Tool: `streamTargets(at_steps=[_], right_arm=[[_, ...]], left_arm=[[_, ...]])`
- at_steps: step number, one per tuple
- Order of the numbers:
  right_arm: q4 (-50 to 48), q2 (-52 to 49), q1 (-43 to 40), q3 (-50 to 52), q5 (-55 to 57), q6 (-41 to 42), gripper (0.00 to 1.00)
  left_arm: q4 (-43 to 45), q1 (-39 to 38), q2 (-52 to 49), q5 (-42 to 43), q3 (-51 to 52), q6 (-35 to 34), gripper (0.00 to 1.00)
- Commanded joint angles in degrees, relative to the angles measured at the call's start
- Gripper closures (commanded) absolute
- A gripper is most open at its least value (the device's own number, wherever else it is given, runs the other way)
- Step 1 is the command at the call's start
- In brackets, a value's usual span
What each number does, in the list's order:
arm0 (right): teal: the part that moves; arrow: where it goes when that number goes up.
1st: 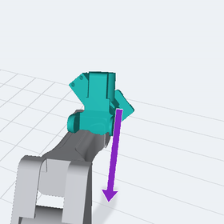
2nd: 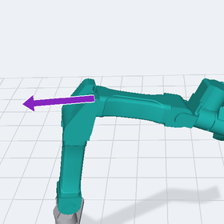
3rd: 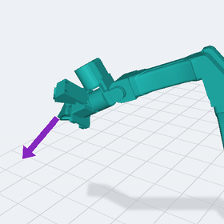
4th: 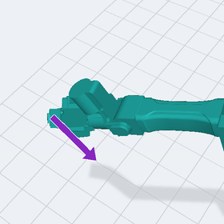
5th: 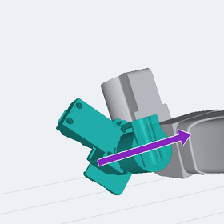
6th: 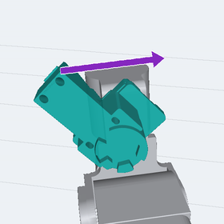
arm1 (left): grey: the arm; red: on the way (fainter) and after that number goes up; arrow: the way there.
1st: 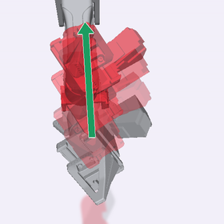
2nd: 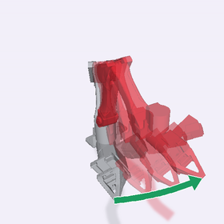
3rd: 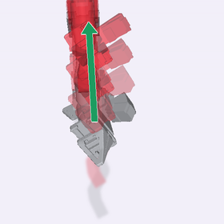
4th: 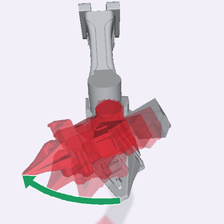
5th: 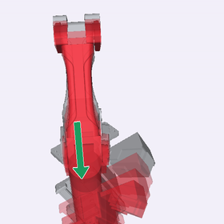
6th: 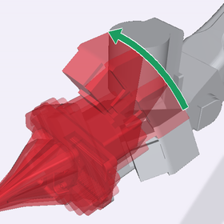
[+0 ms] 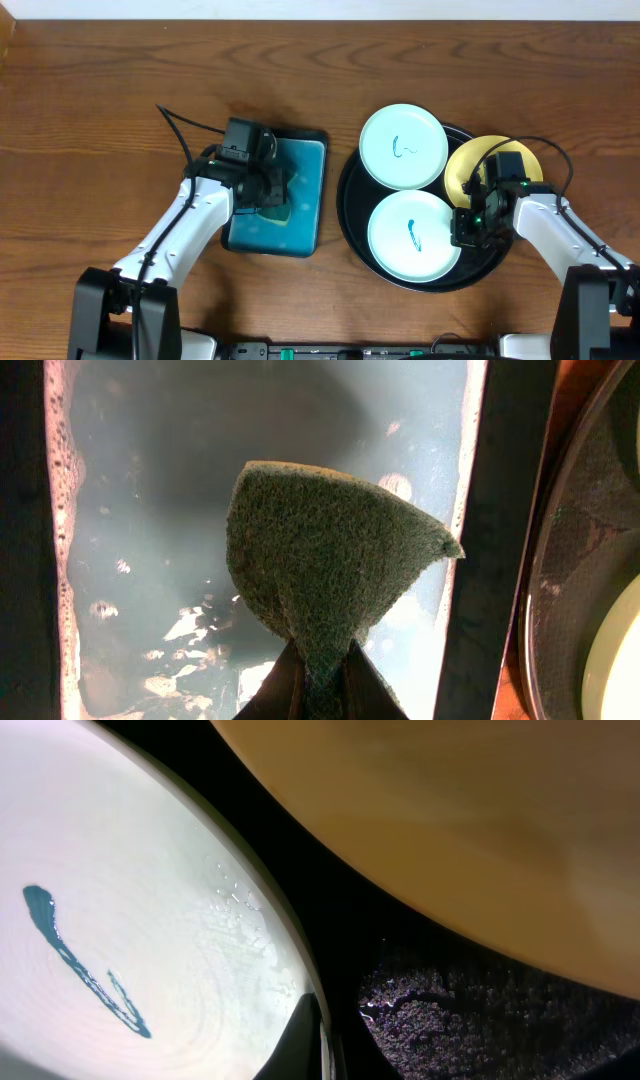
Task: Clean dirty plates on tray and stack at the side
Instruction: 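Dip the sponge in the blue tray water with the left gripper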
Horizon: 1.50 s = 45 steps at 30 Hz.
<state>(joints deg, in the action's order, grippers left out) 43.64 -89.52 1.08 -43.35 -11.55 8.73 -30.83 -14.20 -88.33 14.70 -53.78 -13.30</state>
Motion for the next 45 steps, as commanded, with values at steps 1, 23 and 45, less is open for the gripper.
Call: streamTargets(at_steps=[1,23,45], right_arm=[[-0.39,-1.79,0.48,1.16,2.05,0.81,0.99],[-0.85,-1.79,0.46,1.16,2.05,0.39,0.99],[-1.03,-1.79,0.46,1.16,2.03,0.39,0.99]], left_arm=[[2.62,-0.09,1.66,0.33,0.13,1.27,0.93],[15.13,18.80,6.36,49.37,0.31,9.90,0.93],[9.88,1.03,6.10,-3.96,0.31,7.78,0.93]])
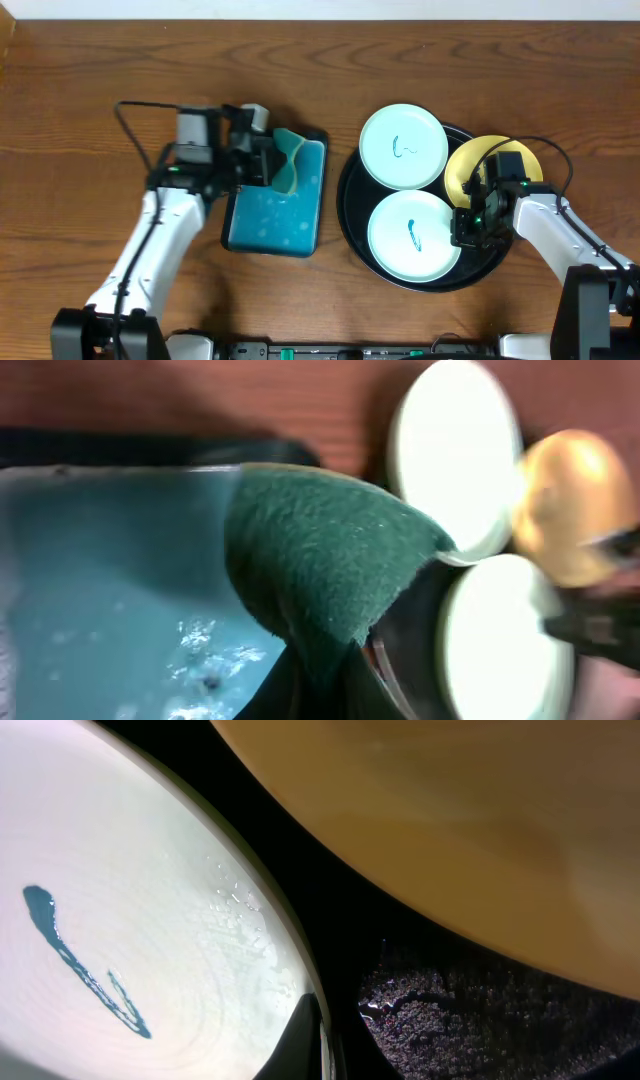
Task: Clean dirty plates on tray and stack at the side
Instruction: 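Dip the sponge in the blue tray water with the left gripper, then scrub the front white plate with the sponge in the left gripper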
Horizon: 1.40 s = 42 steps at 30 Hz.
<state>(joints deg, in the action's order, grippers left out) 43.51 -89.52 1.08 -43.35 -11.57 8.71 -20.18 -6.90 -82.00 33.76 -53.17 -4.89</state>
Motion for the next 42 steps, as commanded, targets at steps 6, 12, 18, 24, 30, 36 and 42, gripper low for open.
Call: streamTargets(at_steps=[6,12,18,24,30,36,42], right_arm=[[-0.87,-1.79,0.48,1.16,2.08,0.42,0.99],[-0.87,-1.79,0.46,1.16,2.08,0.42,0.99],[-0.87,-1.79,0.46,1.16,2.08,0.42,0.99],[-0.81,-1.79,0.46,1.16,2.05,0.42,0.99],[-0.85,-1.79,0.46,1.16,2.08,0.42,0.99],[-0.85,-1.79,0.48,1.16,2.03,0.42,0.99],[-2.03,-1.79,0.48,1.16,-3.52,-0.66,0.99]], left_arm=[[-0.85,-15.47,-5.14,-34.64,-0.31,-3.37,0.93],[-0.92,-18.78,-10.47,-34.23,-0.31,-5.35,0.93],[-0.70,-21.99,-11.06,-34.25,-0.31,-8.48,0.93],[-0.74,-23.93,-12.33,-34.23,-0.31,-9.57,0.93],[-0.09,-23.93,-11.65,-32.98,-0.48,-11.08,0.93],[-4.85,-22.82,-8.09,-34.91,-4.96,-9.46,0.93],[-12.76,-23.19,-7.04,-30.21,-14.12,-7.85,0.93]])
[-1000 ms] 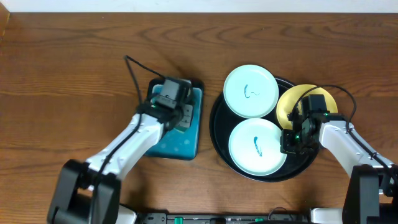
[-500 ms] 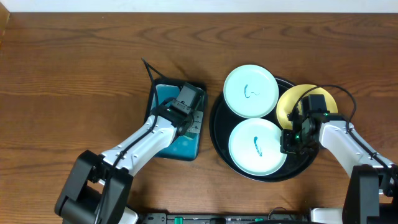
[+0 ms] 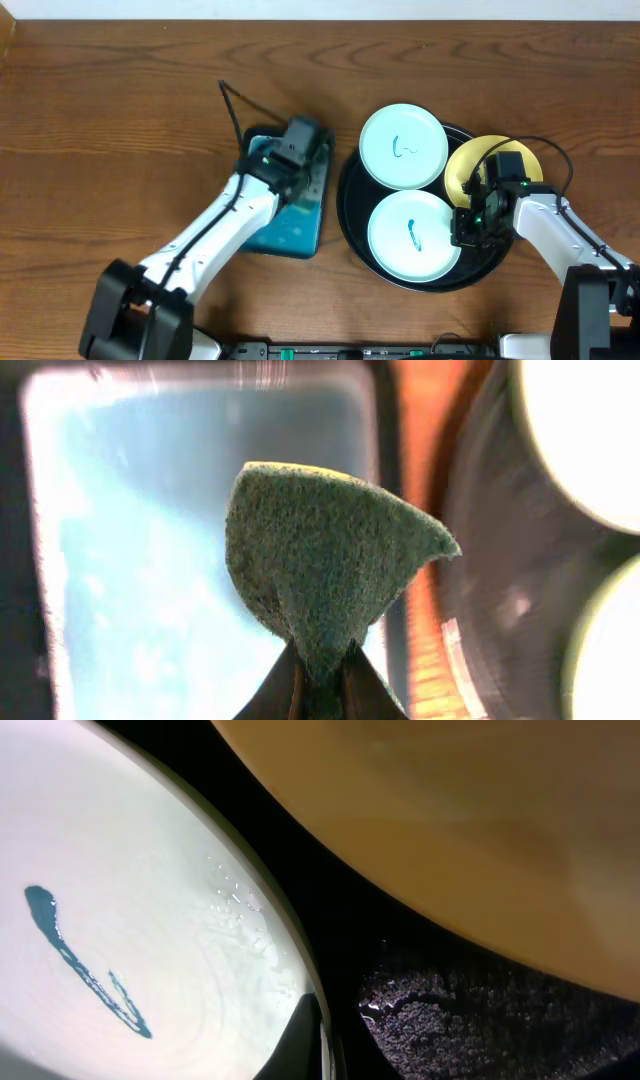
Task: Clean dirty plates on tray and stack at the side
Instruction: 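Scrub the front white plate with the sponge in the left gripper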
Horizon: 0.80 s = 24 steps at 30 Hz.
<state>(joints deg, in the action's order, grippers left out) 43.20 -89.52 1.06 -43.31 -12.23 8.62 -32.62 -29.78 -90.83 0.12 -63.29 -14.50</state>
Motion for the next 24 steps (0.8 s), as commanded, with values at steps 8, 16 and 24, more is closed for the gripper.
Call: streamTargets(at_steps=[8,16,24], right_arm=[[-4.11,-1.79,0.55,1.11,-10.75,-0.52,0.99],[-3.76,-1.79,0.55,1.11,-10.75,-0.50,0.99],[-3.58,-1.79,0.55,1.11,-10.73,-0.33,0.99]], left_arm=[[5.90,-8.96,-0.07,13.16,-4.11,0.09,0.93],[13.35,-17.79,-6.23,13.16,-4.07,-9.09,0.93],[18.58,-23.19,-14.19,12.96,-4.07,-13.16,0.93]])
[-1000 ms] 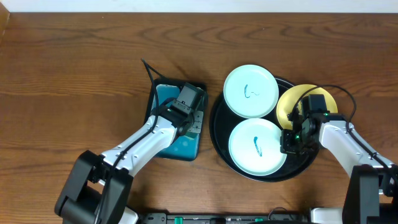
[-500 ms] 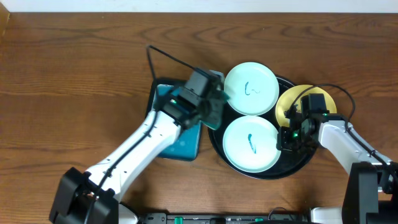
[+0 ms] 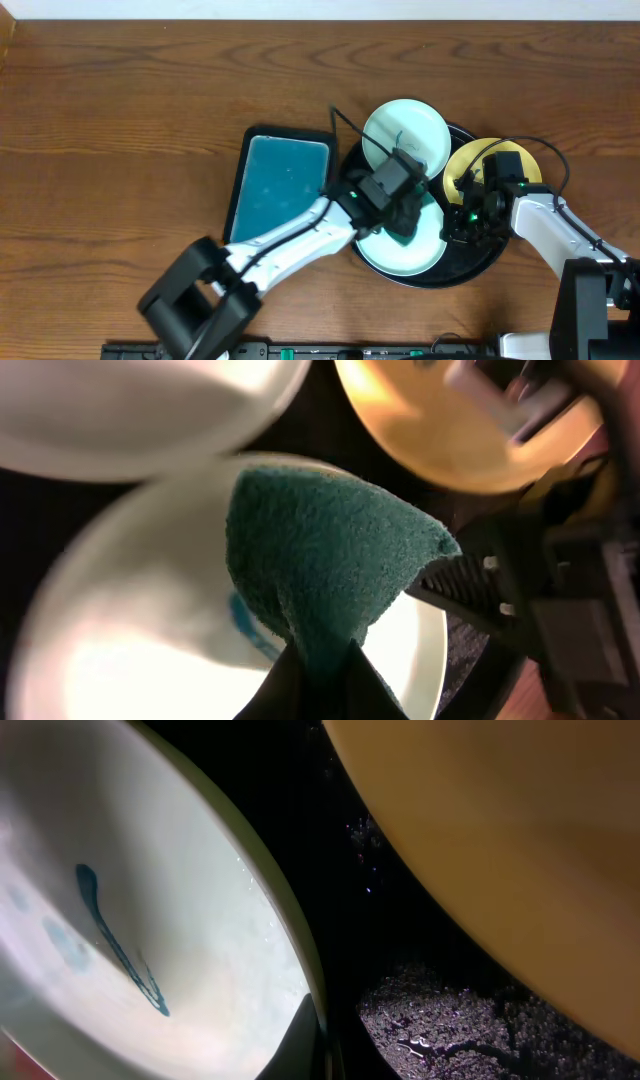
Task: Clean dirty plates on tray and stack at the side
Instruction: 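Scrub the front white plate with the sponge in the left gripper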
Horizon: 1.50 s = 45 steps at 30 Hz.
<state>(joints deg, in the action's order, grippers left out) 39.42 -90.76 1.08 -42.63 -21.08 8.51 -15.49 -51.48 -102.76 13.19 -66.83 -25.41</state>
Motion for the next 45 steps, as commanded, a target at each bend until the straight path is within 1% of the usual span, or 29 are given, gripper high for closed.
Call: streamTargets(at_steps=[1,6,7,11,13,17,21,23,26,28,30,38,45], right_arm=[[0.20,-0.55,0.52,0.44,-1.88,-0.22,0.99],[0.20,-0.55,0.52,0.44,-1.88,-0.22,0.99],[0.20,-0.55,0.52,0.44,-1.88,-0.22,0.99],[0.42,-0.55,0.52,0.44,-1.86,-0.22,0.99],[0.44,-0.55,0.52,0.44,-1.86,-0.22,0.99],[0.44,-0.55,0.52,0.44,-1.86,-0.22,0.99],[0.50,-0.55,0.52,0.44,-1.84,-0.22,0.99],[0.61,-0.55,0.52,0.44,-1.55,-0.24,0.99],[0.68,-0.55,0.52,0.44,-1.42,-0.24,0.99],[0.66,-0.55,0.52,0.44,-1.42,-0.24,0.99],[0.66,-0.55,0.52,0.44,-1.42,-0.24,0.99],[0.70,-0.55,0.52,0.44,-1.44,-0.24,0.99],[0.85,-0.55,0.52,0.44,-1.44,-0.24,0.99]], left_arm=[[1.70,-1.95,-3.32,-0.50,-0.52,-2.86,0.93],[1.68,-2.45,-7.34,-0.92,-0.52,-3.19,0.93],[1.44,-2.36,-8.17,-2.10,-0.52,-3.21,0.92],[-3.21,-0.81,-9.57,-12.66,-0.52,-3.26,0.93],[-4.66,0.44,-9.57,-14.16,-0.52,-3.26,0.93],[-7.17,4.66,-9.57,-13.66,-0.52,-6.03,0.93],[-8.76,5.81,-8.41,-12.15,-0.55,-5.25,0.93],[-9.84,5.81,-5.60,-11.96,-0.59,-5.27,0.93],[-9.92,5.79,-0.04,-9.20,-0.59,-5.11,0.92],[-8.96,5.31,3.65,-9.11,-0.59,-5.14,0.93],[-7.50,4.24,4.76,-8.70,-0.59,-5.14,0.93],[-2.10,-1.92,-1.57,-8.24,-0.57,-6.47,0.92],[0.79,-4.52,-8.28,-8.17,-0.57,-6.36,0.92]])
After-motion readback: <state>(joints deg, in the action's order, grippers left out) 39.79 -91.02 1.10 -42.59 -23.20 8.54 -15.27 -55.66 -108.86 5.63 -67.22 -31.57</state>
